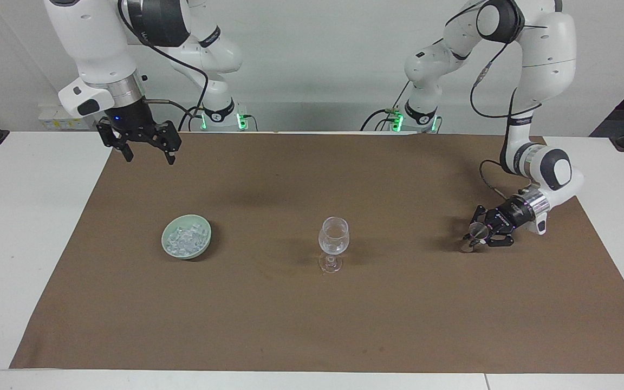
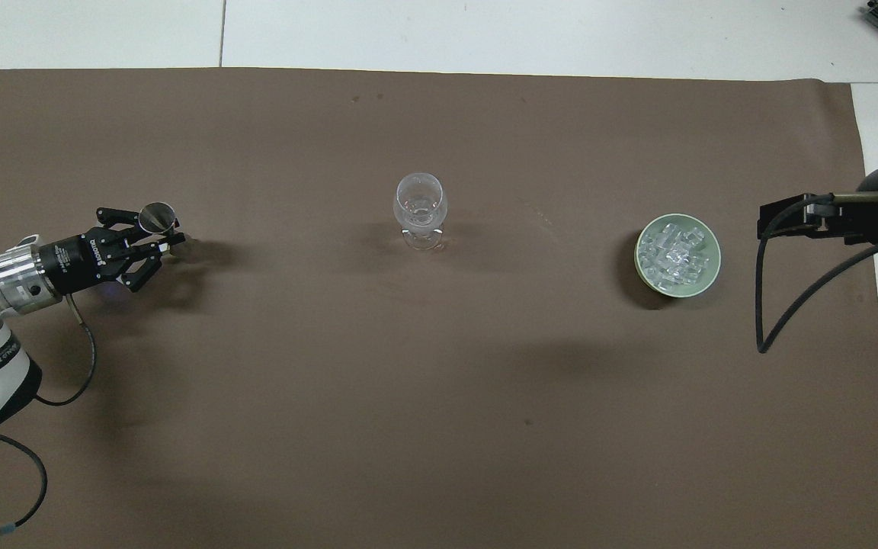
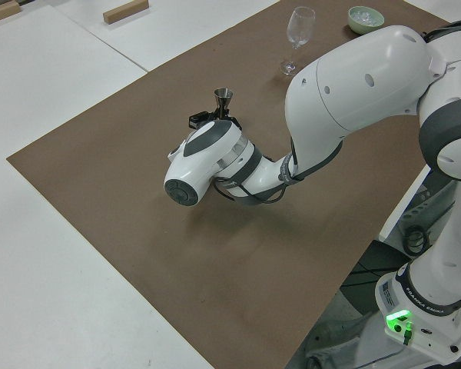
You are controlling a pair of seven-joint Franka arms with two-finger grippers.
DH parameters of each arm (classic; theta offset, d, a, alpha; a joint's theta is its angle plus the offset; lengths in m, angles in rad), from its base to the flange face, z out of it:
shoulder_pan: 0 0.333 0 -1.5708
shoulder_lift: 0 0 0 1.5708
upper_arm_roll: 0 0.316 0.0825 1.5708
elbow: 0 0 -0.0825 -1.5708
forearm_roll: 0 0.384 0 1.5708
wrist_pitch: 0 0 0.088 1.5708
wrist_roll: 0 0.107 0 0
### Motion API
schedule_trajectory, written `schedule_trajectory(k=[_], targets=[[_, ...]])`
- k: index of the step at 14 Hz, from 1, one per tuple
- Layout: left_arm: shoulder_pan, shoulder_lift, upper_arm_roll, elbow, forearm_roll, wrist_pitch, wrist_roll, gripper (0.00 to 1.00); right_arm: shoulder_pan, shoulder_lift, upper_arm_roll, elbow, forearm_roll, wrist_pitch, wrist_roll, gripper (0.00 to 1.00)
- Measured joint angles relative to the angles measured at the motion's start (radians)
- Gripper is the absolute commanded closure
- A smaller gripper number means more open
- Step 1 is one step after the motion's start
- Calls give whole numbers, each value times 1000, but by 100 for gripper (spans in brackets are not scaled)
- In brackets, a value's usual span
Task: Pour wine and add ice with both arms
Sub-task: 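Lower the cup onto the table at its starting spot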
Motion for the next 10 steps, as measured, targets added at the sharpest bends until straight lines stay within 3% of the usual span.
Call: schedule_trajectory(k=[1,2,6,7,8,9,10], targets=[[2,0,0,0,0,-1,5,99,0,0,0,0,0,0,0,0],[2,0,-1,-2,-5,-2,9,90,0,0,0,0,0,0,0,0],[2,2,-2,-27,-36,-2,52,84,0,0,0,0,0,0,0,0],[2,3,-2,-32,-39,-4,61,74,0,0,0,0,0,0,0,0],[3,5,-1,-34,-40,-9,69,53,0,0,0,0,0,0,0,0],[5,8,-1,-35,-41,-13,74,47,0,0,0,0,0,0,0,0],[8,11,0,-35,-42,-16,81,32,-1,0,-1,0,0,0,0,0]])
